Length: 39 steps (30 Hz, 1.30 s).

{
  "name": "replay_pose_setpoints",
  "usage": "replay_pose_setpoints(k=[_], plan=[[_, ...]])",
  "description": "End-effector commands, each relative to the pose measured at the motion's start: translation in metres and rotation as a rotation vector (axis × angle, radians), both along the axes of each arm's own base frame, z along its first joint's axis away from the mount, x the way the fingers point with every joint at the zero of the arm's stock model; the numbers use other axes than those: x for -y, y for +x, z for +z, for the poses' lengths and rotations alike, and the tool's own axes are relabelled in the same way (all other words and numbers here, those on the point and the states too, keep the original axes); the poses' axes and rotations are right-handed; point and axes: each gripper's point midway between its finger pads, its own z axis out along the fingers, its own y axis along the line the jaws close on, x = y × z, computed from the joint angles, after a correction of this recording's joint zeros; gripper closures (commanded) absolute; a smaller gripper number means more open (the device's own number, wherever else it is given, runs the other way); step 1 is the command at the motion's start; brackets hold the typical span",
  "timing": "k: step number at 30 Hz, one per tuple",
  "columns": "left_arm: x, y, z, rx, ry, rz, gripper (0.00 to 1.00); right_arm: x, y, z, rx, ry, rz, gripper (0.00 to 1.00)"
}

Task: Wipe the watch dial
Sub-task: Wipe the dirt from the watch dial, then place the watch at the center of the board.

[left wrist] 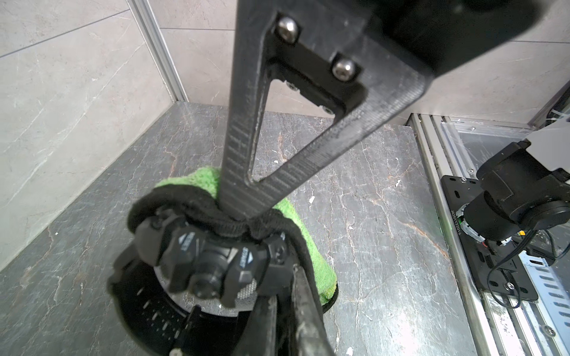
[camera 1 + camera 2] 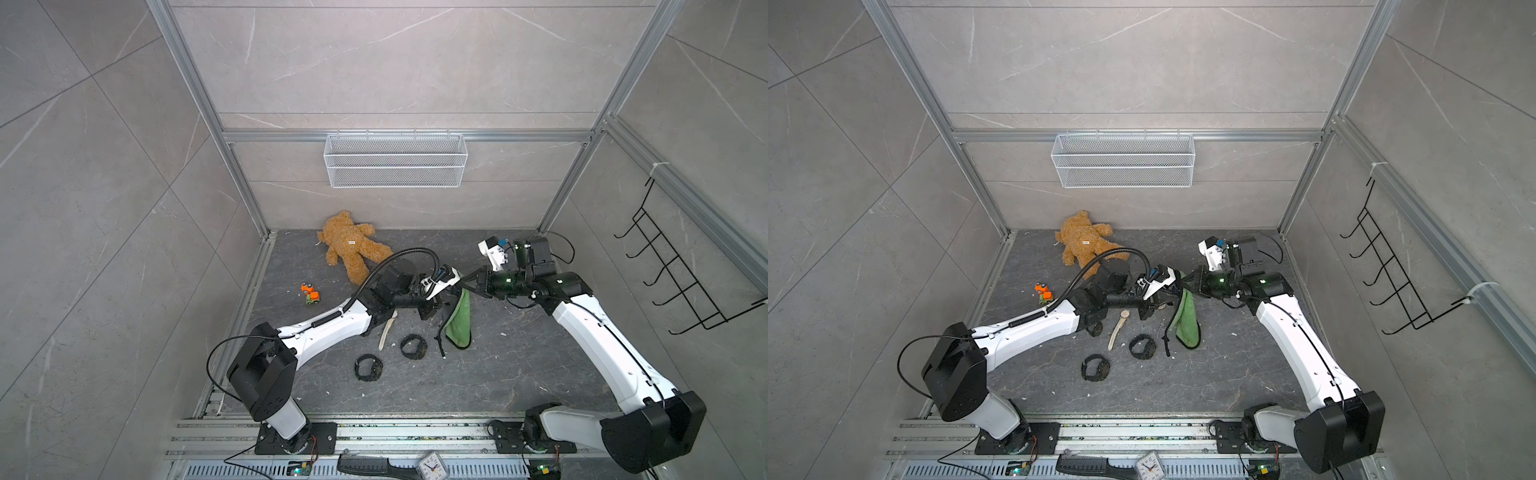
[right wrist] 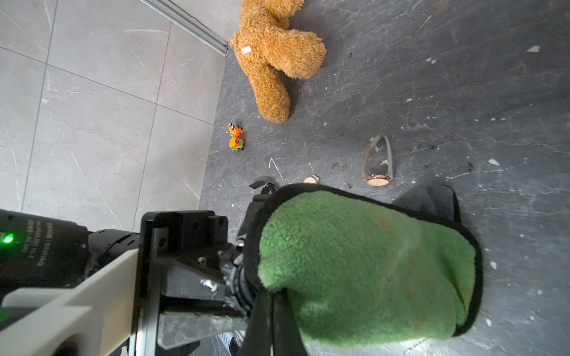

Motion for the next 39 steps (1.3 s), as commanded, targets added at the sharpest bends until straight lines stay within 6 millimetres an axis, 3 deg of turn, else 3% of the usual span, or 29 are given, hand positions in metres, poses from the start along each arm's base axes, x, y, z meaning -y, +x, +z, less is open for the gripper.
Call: replay_pose_setpoints(k=[1, 8, 17, 25, 28, 33, 39], plan=[[-0.001, -0.012, 0.081, 0.177, -0.187, -0.045, 1.0, 0.013, -0.006, -0.026, -0.057, -0.079, -0.029, 1.0], [-0.003, -0.013, 0.079, 0.176, -0.179, -0.039, 1.0, 0.033, -0.004, -0.022, -0.045, -0.119, -0.075, 1.0], [-0.006, -0.012, 0.073, 0.177, -0.157, -0.027, 1.0, 0.069, 0.002, 0.006, 0.007, -0.182, -0.149, 1.0], [-0.011, -0.005, 0.064, 0.157, -0.136, -0.006, 1.0, 0.083, 0.008, 0.031, 0.05, -0.214, -0.211, 1.0], [-0.02, 0.019, 0.056, 0.083, -0.112, 0.072, 1.0, 0.089, 0.008, 0.041, 0.069, -0.233, -0.238, 1.0], [-0.048, 0.078, 0.034, -0.094, -0.019, 0.293, 1.0, 0.095, 0.008, 0.056, 0.087, -0.254, -0.267, 1.0], [-0.055, 0.119, -0.007, -0.196, 0.135, 0.422, 1.0, 0.098, 0.011, 0.058, 0.078, -0.259, -0.296, 1.0]])
